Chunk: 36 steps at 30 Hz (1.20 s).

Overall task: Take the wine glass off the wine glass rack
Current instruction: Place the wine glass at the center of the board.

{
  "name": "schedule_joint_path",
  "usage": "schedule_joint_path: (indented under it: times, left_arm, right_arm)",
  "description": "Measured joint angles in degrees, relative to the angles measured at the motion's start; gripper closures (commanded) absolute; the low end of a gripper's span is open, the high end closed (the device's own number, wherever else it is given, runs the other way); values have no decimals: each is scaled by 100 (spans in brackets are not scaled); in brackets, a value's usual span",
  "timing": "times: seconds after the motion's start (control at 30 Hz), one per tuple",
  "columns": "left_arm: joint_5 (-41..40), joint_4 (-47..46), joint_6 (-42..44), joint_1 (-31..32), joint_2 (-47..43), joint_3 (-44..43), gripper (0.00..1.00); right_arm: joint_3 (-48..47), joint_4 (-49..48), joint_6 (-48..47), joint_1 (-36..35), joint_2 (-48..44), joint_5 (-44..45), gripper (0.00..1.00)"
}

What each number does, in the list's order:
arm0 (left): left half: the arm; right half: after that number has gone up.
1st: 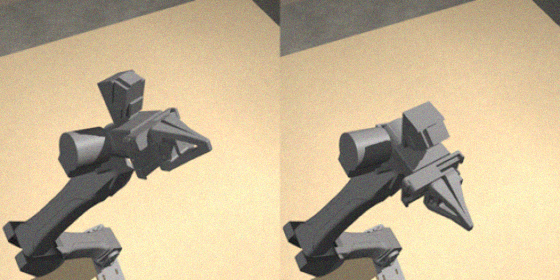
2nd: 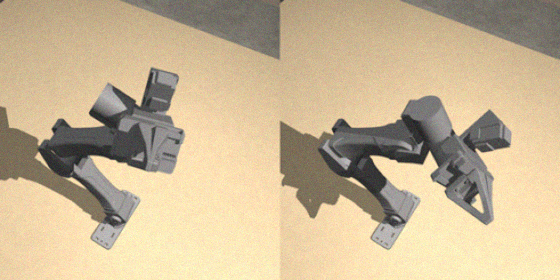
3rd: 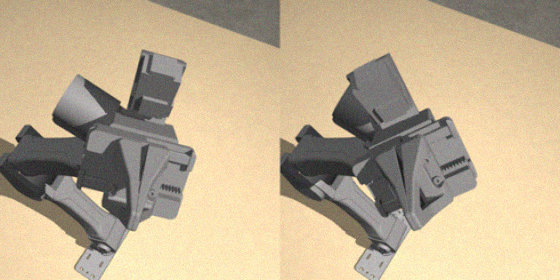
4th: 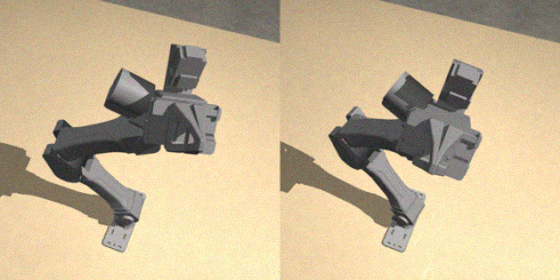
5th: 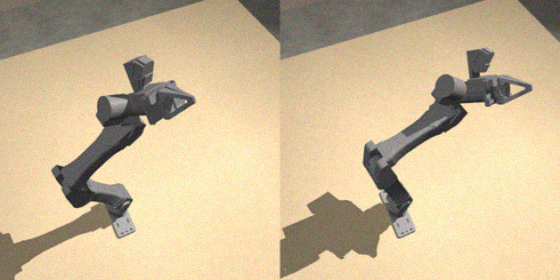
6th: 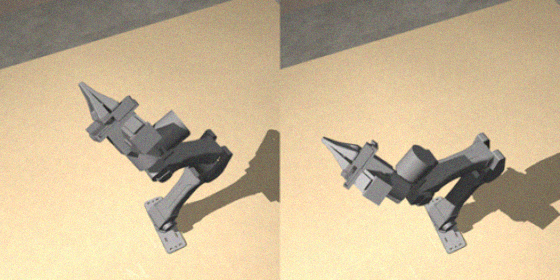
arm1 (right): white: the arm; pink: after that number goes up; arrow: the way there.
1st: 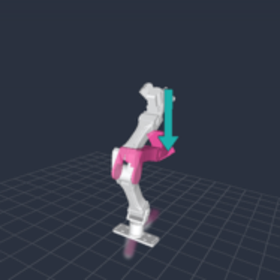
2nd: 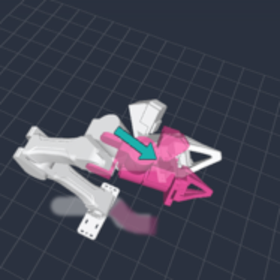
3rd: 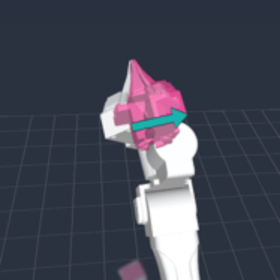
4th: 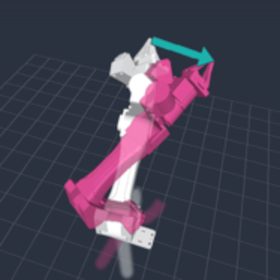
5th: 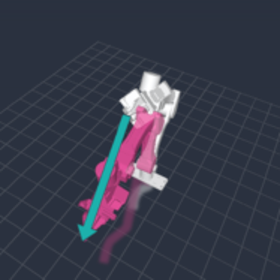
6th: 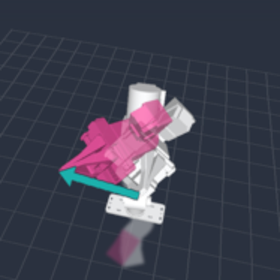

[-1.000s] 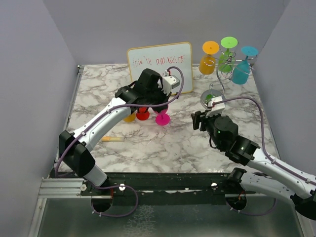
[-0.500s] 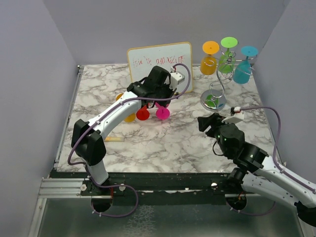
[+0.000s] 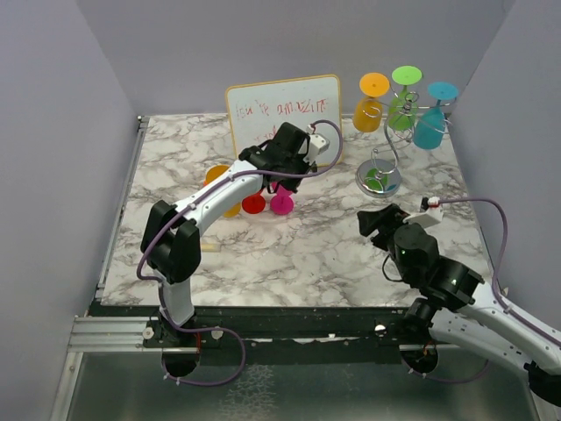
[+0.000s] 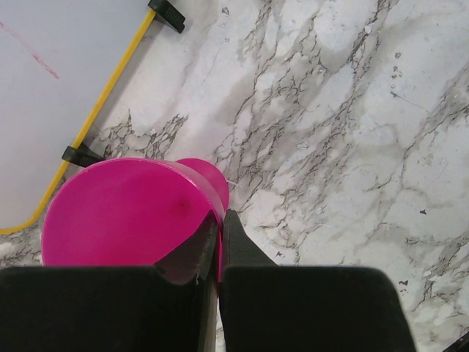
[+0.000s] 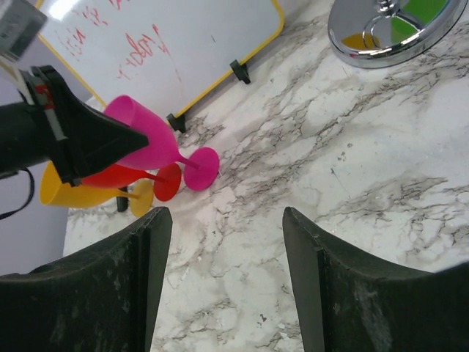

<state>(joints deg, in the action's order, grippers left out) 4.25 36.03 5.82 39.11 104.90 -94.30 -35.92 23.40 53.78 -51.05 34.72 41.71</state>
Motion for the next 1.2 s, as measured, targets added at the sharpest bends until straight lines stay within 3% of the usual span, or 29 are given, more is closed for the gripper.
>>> schedule_joint_path:
  times: [0.43, 0.7, 0.87, 1.07, 1.2]
  left_arm:
    - [-192, -175, -63, -4, 118, 35, 100]
    - [-400, -291, -83, -50, 87, 184, 77]
    - [-415, -254, -105, -151, 85, 271, 74]
    - [-457, -240, -144, -195, 11, 273, 55]
    - [-472, -146, -166, -195, -74, 221, 40]
  right_arm:
    - [-52, 118, -216, 0, -142, 149, 32]
    - [-844, 949, -730, 0, 564, 828, 29]
    - [-901, 992, -1064, 0, 490, 1019, 29]
    - [-896, 876, -1576, 0, 313, 1040, 24]
    - [-922, 678, -2273, 0, 688, 1082, 21]
